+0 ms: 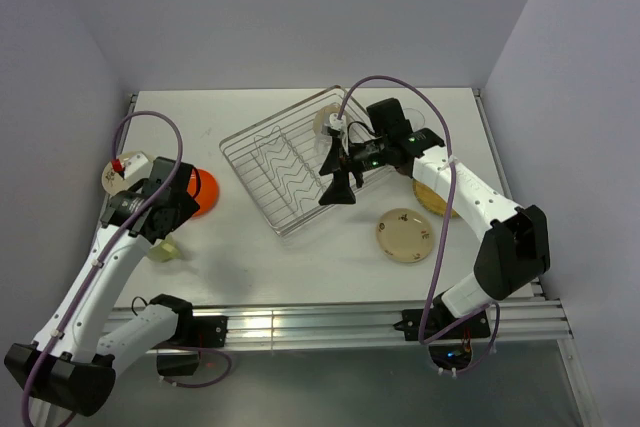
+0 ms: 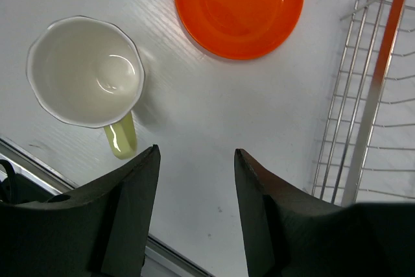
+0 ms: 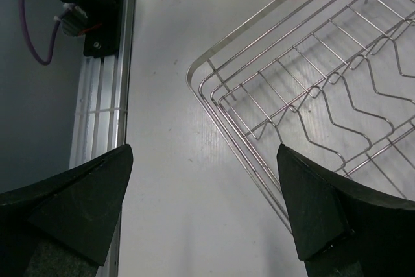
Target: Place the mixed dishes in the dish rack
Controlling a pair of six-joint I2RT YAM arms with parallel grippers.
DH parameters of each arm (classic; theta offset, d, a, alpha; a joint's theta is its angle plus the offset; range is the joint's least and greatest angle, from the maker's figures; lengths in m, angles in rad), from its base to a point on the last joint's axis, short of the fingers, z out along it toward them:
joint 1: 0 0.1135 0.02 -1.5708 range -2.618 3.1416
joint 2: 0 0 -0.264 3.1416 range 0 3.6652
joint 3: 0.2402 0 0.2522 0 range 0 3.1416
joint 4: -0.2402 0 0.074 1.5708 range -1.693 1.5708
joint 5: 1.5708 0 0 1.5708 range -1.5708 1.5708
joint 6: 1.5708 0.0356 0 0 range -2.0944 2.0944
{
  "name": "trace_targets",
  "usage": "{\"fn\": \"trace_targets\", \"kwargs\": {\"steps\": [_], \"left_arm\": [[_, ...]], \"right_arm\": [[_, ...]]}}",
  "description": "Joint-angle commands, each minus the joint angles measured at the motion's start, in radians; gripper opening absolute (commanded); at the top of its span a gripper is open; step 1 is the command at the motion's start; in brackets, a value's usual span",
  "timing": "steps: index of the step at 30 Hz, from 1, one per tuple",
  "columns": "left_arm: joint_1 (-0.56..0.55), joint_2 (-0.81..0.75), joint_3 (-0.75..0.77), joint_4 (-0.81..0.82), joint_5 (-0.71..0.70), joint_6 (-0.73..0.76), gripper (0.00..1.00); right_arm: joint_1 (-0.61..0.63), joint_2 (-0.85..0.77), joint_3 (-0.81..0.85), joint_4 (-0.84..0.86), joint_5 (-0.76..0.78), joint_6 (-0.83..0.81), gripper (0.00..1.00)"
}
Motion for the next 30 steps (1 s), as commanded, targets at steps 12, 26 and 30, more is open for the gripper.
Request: {"fn": "trace_targets", "kwargs": {"steps": [12,26,30], "left_arm": [[0.427,0.160,0.032,0.136,0.230,0.333,0.54],[0.562,0.327,-0.056,0.186,0.303,0.316,0.43],[0.593,0.343,-0.087,0.223,0.330,0.296,0.27]], "right_arm": [[-0.036,-0.106,-0.089,0.096,-0.045,0.053,0.99],[-0.115,-0.124,-0.109,0.128,-0.102,0.078,0.99],[-0.122,-0.123,-0.112,0.131,-0.113,0.075,0.99]]}}
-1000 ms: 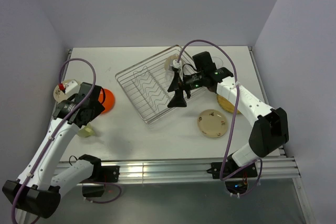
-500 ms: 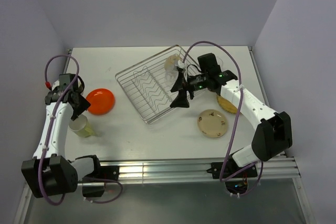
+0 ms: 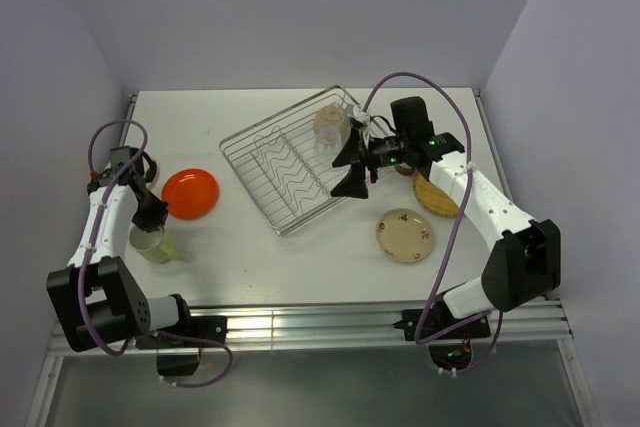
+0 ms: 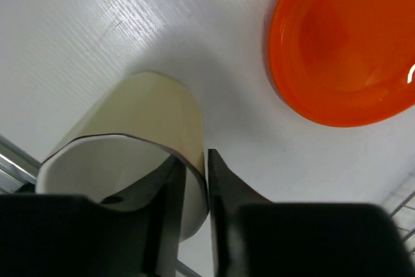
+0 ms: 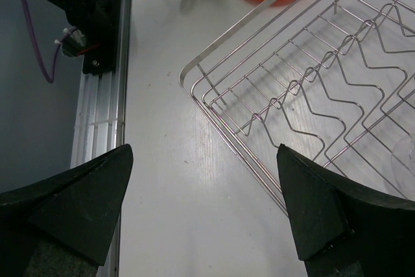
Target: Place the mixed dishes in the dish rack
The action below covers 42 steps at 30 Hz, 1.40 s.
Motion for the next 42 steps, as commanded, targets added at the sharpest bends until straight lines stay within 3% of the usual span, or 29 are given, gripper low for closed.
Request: {"fn": "trace_targets", "kwargs": {"steps": [1,4,7,11,17,25,28,29,30,31,32,34,35,38,42], "left_arm": [[0.027,0.005,-0.034,0.042,0.018,-0.020,0.23],[0.031,0.008,-0.054,0.062,0.033,-0.027,0.15],[0.033,0.005,-0.057,0.067,0.047,-0.026,0.00],[0.034,-0.052,-0.022,0.039,0.065,-0.033,0.00],[0.034,-0.233,0.113,0.002,0.220,-0.087,0.00],[0.018,-0.351,0.192,0.328,0.658,-0.298,0.00],[-0.040,-0.356,0.143,0.578,0.719,-0.456,0.00],[-0.061,-0.351,0.130,0.707,0.734,-0.496,0.00],[-0.087,-0.333,0.111,0.766,0.733,-0.563,0.00],[-0.143,-0.322,0.106,0.818,0.722,-0.591,0.00],[-0.174,-0.308,0.103,0.871,0.711,-0.619,0.00],[-0.275,-0.261,0.101,1.031,0.673,-0.688,0.00],[-0.301,-0.244,0.103,1.083,0.661,-0.710,0.00],[-0.396,-0.161,0.123,1.261,0.636,-0.779,0.00],[-0.481,-0.052,0.176,1.387,0.622,-0.834,0.00]], "right_arm": [[-0.011,-0.029,-0.017,0.037,-0.039,0.008,0.99],[-0.018,-0.034,-0.020,0.037,-0.043,0.005,0.99],[-0.021,-0.040,-0.020,0.036,-0.048,0.007,0.99],[-0.021,-0.038,-0.013,0.007,-0.065,0.000,0.99],[-0.021,-0.029,0.049,-0.093,-0.086,-0.023,0.99],[-0.011,0.014,0.191,-0.043,-0.152,0.195,0.98],[0.008,0.009,0.161,0.133,-0.198,0.486,0.98],[0.025,0.005,0.138,0.327,-0.195,0.704,0.99],[0.033,-0.001,0.079,0.447,-0.191,0.817,1.00],[0.042,-0.011,0.045,0.694,-0.168,0.943,1.00],[0.053,-0.017,0.012,0.818,-0.145,1.193,1.00],[0.074,-0.015,-0.077,1.158,-0.100,1.424,1.00],[0.079,-0.009,-0.097,1.248,-0.056,1.621,1.00],[0.097,0.025,-0.128,1.445,0.004,1.853,1.00],[0.099,0.052,-0.091,1.450,0.032,1.912,1.00]]}}
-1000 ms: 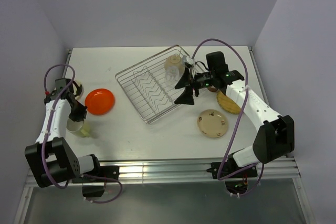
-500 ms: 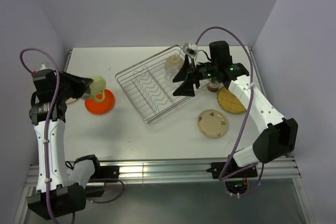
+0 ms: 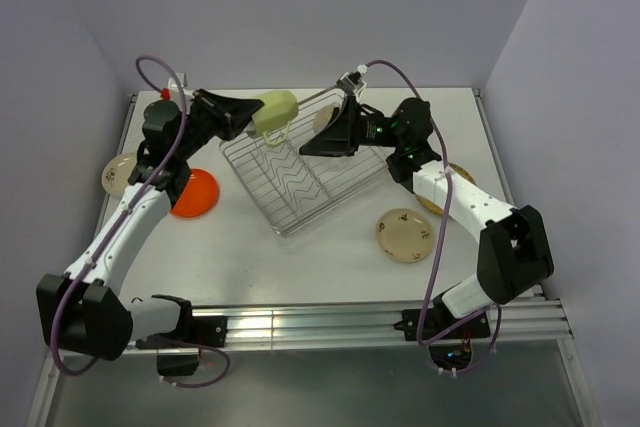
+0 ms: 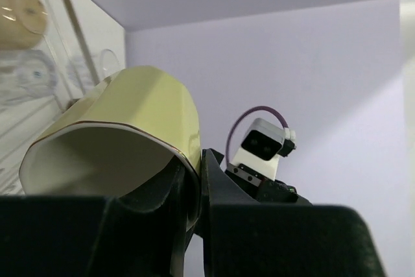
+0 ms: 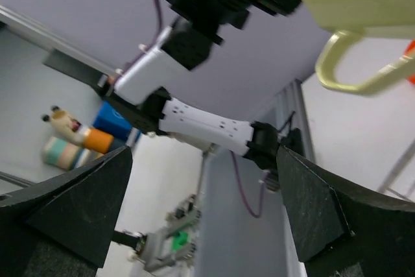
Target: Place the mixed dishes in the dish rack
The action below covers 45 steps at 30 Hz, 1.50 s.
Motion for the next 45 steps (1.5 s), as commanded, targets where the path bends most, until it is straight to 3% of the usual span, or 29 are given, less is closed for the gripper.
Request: {"fn": "trace_targets", "kwargs": {"steps": [1,3,4,7,11,16,22,27,30,40,45], "left_arm": [[-0.065,0.037,0.090,0.371,-0.006,-0.122,0.00],[-0.090,0.065,0.096,0.402,-0.014,-0.144,0.00],[-0.112,0.071,0.096,0.423,-0.029,-0.145,0.00],[-0.132,0.083,0.090,0.445,-0.043,-0.156,0.00],[-0.133,0.083,0.088,0.460,-0.052,-0.156,0.00],[-0.133,0.082,0.097,0.449,-0.054,-0.144,0.00],[-0.138,0.080,0.085,0.471,-0.048,-0.156,0.00],[-0.145,0.071,0.070,0.485,-0.045,-0.170,0.00],[-0.153,0.065,0.053,0.491,-0.052,-0.171,0.00],[-0.164,0.062,0.016,0.524,-0.051,-0.181,0.00],[-0.167,0.059,0.005,0.523,-0.039,-0.174,0.00]], "right_arm": [[0.002,-0.003,0.043,0.189,0.068,0.223,1.00],[-0.003,-0.012,0.052,0.123,0.122,0.156,1.00],[-0.003,-0.020,0.067,-0.019,0.137,0.108,1.00],[-0.006,-0.021,0.110,-0.164,0.187,-0.039,1.00],[-0.015,-0.029,0.116,-0.234,0.175,-0.129,0.98],[-0.052,-0.009,0.129,-0.275,0.006,-0.196,0.89],[-0.041,-0.011,0.181,-0.508,0.070,-0.378,0.87],[-0.037,-0.014,0.132,-0.380,0.177,-0.300,0.89],[-0.027,-0.005,0.072,-0.142,0.232,-0.182,0.89],[0.026,0.089,0.185,-0.180,0.274,-0.203,0.84],[0.026,0.112,0.218,-0.201,0.292,-0.225,0.75]]}}
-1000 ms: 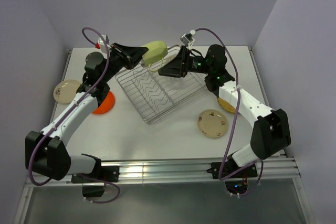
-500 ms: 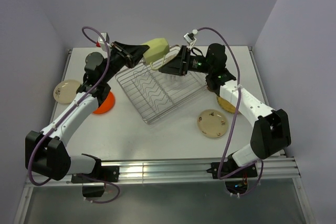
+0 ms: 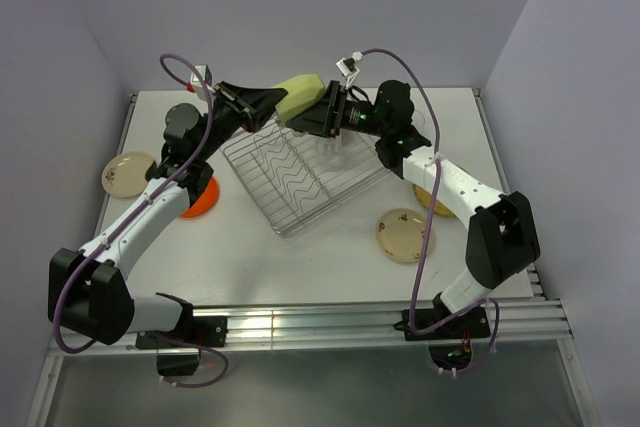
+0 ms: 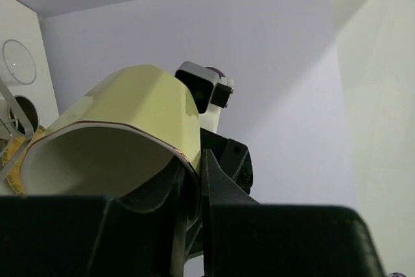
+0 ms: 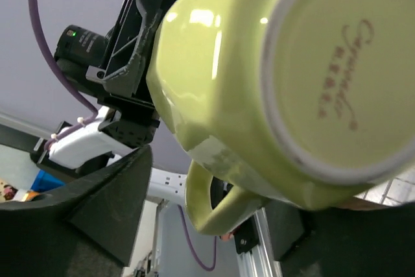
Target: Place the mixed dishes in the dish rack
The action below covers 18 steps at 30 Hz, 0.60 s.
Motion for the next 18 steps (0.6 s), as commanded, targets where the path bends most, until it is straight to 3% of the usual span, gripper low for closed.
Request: {"fn": "trace_targets", "kwargs": {"steps": [1,4,7,9,13,15,18], "left_arm": [[-0.007,-0.057,0.012,0.159,0.006,-0.023,0.00],[-0.010,-0.054,0.012,0.146,0.009,-0.006,0.00],[-0.012,-0.049,0.013,0.142,0.014,0.000,0.00],[-0.013,-0.043,0.013,0.143,0.017,0.003,0.00],[-0.013,-0.037,0.010,0.149,0.029,0.013,0.00],[-0.013,-0.035,0.003,0.165,0.043,0.020,0.01],[-0.012,-0.037,-0.025,0.200,0.055,0.028,0.22]], "right_arm": [[0.003,0.005,0.061,0.033,0.028,-0.029,0.71],[0.003,0.011,0.064,0.034,0.033,-0.032,0.65],[0.001,0.020,0.061,0.046,0.030,-0.026,0.52],[0.003,0.023,0.054,0.069,0.025,-0.015,0.39],[-0.002,0.028,0.060,0.089,0.004,-0.022,0.02],[-0.010,0.029,0.061,0.089,-0.004,-0.027,0.00],[-0.025,0.028,0.060,0.088,-0.024,-0.041,0.00]]}}
